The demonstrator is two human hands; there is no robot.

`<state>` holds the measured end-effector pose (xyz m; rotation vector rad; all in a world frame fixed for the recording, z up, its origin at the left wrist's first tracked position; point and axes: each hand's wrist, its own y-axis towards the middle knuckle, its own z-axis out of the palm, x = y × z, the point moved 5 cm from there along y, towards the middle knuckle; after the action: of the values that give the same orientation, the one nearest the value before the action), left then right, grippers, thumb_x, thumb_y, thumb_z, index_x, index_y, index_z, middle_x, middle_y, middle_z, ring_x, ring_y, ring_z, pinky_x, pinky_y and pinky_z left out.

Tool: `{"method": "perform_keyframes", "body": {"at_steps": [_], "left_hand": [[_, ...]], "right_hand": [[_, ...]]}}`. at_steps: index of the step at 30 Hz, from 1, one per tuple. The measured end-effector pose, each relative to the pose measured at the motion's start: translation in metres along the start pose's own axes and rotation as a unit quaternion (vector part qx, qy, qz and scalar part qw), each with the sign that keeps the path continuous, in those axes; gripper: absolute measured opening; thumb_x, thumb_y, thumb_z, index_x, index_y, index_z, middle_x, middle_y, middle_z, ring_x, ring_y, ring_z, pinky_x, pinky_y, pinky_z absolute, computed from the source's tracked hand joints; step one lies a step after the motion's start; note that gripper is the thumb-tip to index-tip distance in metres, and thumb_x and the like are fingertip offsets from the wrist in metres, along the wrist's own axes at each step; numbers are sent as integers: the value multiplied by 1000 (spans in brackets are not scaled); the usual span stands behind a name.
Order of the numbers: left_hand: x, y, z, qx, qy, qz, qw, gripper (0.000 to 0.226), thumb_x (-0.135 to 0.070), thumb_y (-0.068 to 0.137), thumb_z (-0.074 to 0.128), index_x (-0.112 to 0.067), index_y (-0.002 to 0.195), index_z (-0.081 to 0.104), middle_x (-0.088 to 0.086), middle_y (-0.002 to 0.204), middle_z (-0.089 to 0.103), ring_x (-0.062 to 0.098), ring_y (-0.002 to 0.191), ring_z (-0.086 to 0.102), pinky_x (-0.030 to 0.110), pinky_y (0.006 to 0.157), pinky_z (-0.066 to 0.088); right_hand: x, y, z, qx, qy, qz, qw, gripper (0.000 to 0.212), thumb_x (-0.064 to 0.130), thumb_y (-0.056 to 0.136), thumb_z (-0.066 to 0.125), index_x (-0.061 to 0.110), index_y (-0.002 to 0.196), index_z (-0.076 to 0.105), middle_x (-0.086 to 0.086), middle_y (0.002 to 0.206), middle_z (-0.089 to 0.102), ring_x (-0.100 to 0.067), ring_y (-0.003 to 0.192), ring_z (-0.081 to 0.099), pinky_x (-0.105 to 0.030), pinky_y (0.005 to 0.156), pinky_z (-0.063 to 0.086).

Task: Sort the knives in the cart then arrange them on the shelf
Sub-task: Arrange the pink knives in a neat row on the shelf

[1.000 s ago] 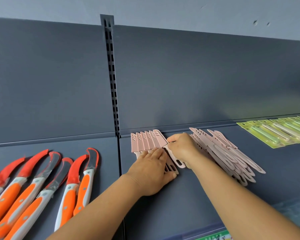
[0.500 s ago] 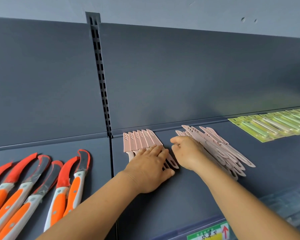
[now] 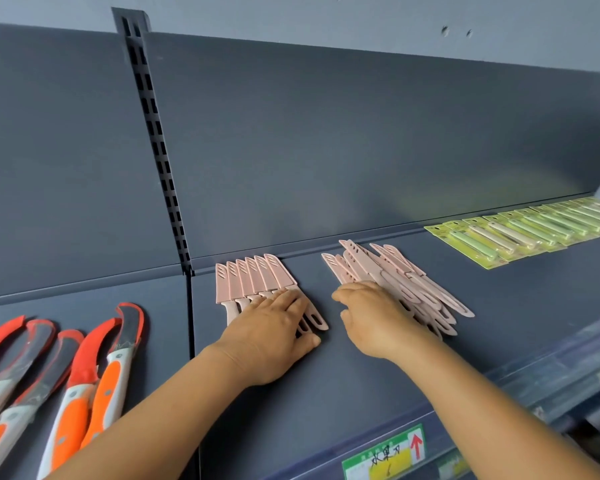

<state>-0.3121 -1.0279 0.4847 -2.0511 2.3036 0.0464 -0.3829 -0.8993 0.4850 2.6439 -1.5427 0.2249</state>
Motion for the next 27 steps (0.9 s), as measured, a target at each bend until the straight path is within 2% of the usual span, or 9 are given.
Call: {"method": "perform_keyframes", "body": {"at_steps": [3,5,7,10,12,17,22,24,27], "left_hand": [[0,0,1,1,-2,-1,1000,65,-56,97,30,-22,150,18,-4,159,13,20,145,15,32,117,8],[1,1,1,-1,-6,2,1000,65,-56,97,30,-21,150,19,-5,159,13,19,145,16,32,117,8],[1,0,1,-1,-8,1,1000,65,-56,97,30,-21,150,19,-4,159,13,19,145,16,32,117,9],[-1,-2,-2,0,0,-5,1000,64,-55,97,30,-23,150,18,-6,159,12,19,145,15,33,114,11],[-3,-3,-4,1,3,-8,1000,62,-55,97,29,-24,150,18,-8,159,11,18,144,16,33,112,13],[-1,1,-1,-3,-6,4,1000,62,-55,97,29,-23,150,20,-6,158,14,18,145,15,31,115,9],[1,4,3,-4,-9,11,1000,64,-55,97,30,-21,150,20,-5,159,14,17,146,14,30,117,7],[2,5,4,-3,-13,11,1000,65,-55,97,30,-21,150,19,-4,159,13,17,146,13,31,118,7],[2,5,5,-6,-16,12,1000,64,-55,97,31,-21,150,20,-4,158,14,18,146,13,33,119,8]], "right_hand": [[2,-2,-10,-34,32,3,999,32,14,97,40,12,126,53,0,134,51,-23,125,42,-35,103,38],[-7,-1,-20,-79,-1,51,996,33,16,97,42,19,129,48,1,137,45,-23,127,36,-31,102,33],[-21,0,-23,-82,-31,110,990,34,15,94,45,20,128,46,-2,136,42,-25,127,33,-33,101,34],[-31,4,-20,-64,-31,128,989,25,13,91,47,17,115,55,-6,124,50,-28,117,43,-37,92,43],[-32,4,-23,-82,-1,124,989,27,14,91,46,17,116,58,-8,119,57,-29,109,51,-36,85,48],[-37,7,-27,-105,-2,148,983,21,13,91,48,16,107,62,-8,105,66,-30,93,60,-32,68,47],[-36,7,-37,-118,-22,165,979,17,12,95,49,12,110,57,-11,109,65,-32,99,61,-34,74,49],[-35,5,-43,-133,5,170,976,22,13,94,52,10,115,56,-13,112,64,-33,100,61,-34,74,49],[-28,9,-47,-162,137,153,965,23,14,91,52,8,111,61,-13,108,66,-34,96,59,-34,75,48]]}}
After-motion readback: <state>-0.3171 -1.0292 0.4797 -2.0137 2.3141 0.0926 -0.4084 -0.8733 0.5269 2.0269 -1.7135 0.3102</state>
